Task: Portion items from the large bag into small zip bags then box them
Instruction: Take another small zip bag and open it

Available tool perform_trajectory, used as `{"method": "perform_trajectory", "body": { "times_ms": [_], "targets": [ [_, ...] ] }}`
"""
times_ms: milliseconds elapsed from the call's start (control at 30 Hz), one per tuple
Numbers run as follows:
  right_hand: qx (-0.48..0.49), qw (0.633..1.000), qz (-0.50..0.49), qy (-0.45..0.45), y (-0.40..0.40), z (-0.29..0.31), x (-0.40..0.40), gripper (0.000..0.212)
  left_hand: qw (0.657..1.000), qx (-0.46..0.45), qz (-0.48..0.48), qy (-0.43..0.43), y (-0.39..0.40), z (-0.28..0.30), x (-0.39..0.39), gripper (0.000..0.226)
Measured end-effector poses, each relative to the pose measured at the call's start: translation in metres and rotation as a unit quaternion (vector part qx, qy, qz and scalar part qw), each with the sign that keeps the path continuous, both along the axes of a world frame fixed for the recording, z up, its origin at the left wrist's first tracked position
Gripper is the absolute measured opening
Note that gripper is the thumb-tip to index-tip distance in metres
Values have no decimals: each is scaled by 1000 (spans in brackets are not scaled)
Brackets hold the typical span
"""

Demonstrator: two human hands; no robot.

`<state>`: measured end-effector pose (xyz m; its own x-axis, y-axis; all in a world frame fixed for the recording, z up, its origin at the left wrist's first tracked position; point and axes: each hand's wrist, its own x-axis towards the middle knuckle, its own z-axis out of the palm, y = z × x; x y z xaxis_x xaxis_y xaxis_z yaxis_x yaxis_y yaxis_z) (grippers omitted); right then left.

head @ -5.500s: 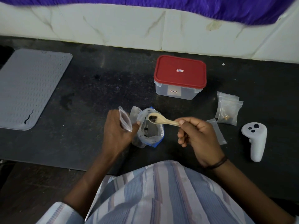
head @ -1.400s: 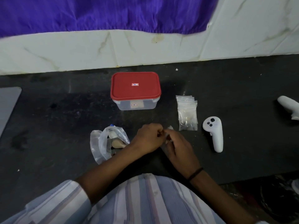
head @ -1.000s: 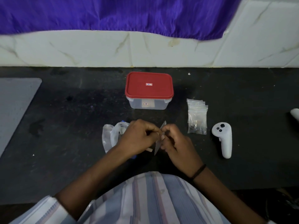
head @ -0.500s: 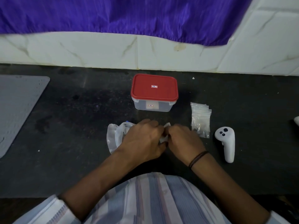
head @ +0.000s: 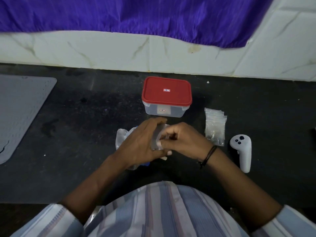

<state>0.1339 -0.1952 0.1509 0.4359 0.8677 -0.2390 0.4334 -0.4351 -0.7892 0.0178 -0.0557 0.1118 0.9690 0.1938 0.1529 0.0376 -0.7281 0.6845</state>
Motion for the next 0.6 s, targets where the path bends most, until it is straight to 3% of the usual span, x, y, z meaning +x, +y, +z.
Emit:
{"method": "perform_trajectory", "body": {
  "times_ms": [100, 200, 300, 367, 467, 533, 600],
  "targets": [
    [20, 999, 28, 32, 14, -3, -6, 15, 998, -41, -12, -37, 6, -1, -4, 69],
    [49, 996, 53, 50, 22, 1, -13, 18, 995, -3, 7, -95, 14, 0, -9, 55],
    [154, 983, -1, 101, 21, 5, -17, 24, 989, 41, 80, -120, 30, 2, -15, 39],
    [175, 982, -57, 42, 14, -7, -16, 21, 976, 29, 178, -120, 41, 7, -21, 32],
    [9, 991, -23, -135, -4, -41, -15, 44, 944, -55, 319, -69, 52, 12, -32, 23],
    [-104, 977, 46, -180, -14, -62, -19, 60, 939, -49, 341, 17, 53, 8, -33, 23],
    [-142, 967, 96, -189, -17, -74, -25, 64, 938, -17, 337, 82, 50, -1, -34, 28]
  ]
}}
